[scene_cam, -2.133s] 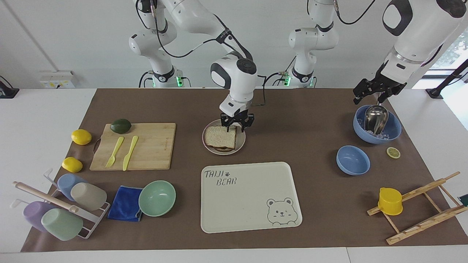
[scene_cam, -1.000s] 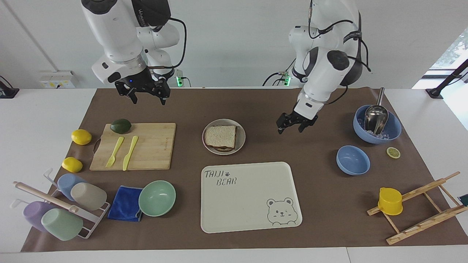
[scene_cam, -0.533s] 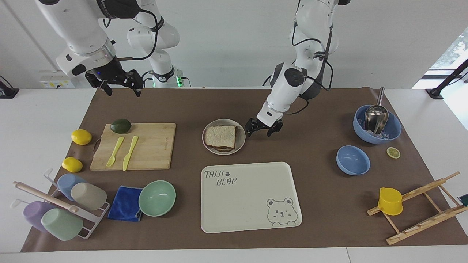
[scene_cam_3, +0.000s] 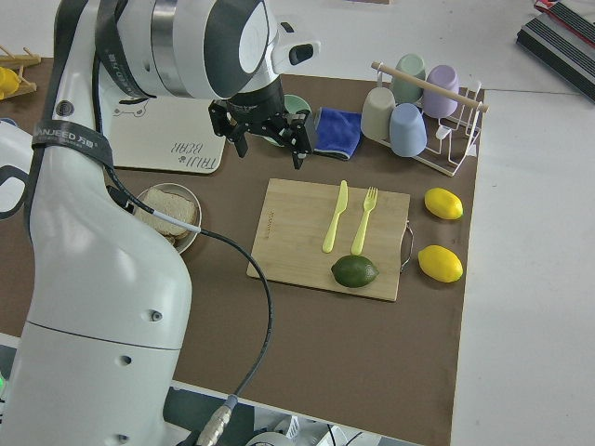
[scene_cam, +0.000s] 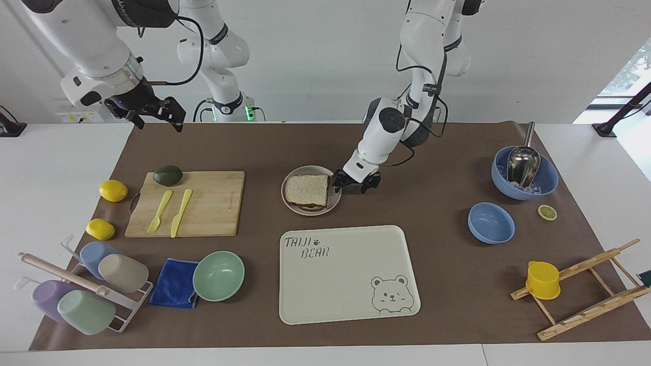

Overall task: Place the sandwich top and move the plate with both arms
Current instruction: 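Grasp the plate rim with the left gripper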

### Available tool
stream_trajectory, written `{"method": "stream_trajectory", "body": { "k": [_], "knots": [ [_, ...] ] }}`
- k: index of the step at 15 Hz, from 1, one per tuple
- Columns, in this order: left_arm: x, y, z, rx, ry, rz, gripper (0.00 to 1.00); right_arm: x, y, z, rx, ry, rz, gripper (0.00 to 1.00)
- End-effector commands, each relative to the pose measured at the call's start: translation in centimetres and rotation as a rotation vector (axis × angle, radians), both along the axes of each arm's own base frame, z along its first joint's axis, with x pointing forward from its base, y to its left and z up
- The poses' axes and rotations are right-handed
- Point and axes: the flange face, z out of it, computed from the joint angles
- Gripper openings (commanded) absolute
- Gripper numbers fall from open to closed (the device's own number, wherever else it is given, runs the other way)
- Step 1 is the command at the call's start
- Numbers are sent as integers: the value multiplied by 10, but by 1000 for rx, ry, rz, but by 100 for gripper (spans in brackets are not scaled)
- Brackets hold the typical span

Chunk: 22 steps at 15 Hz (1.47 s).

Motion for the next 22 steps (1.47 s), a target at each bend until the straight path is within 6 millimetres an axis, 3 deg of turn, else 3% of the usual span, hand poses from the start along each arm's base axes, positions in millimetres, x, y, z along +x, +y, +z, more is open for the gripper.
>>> {"method": "stream_trajectory", "body": {
  "k": [1, 3, 7, 11, 17, 20, 22],
  "knots": [
    [-2, -2, 1, -20, -15, -5, 81, -9, -8, 5, 37, 11, 31, 100],
    [-6, -6, 0, -20, -14, -15, 75, -16, -27, 7, 59, 16, 69, 100],
    [-6, -7, -3, -36, 1, 9, 59, -21, -16, 8, 42, -3, 98, 100],
    [-12, -17, -8, -37, -9, -3, 51, -29, -24, -2, 48, 10, 85, 100],
    [-10, -14, -9, -35, -1, 6, 34, -23, -28, 0, 42, -43, 83, 100],
    [-9, -13, -10, -44, 10, 20, 9, -16, -31, -2, 37, -68, 78, 100],
    [-10, -14, -9, -44, 11, 20, 0, -14, -36, -1, 27, -82, 72, 100]
  ]
}}
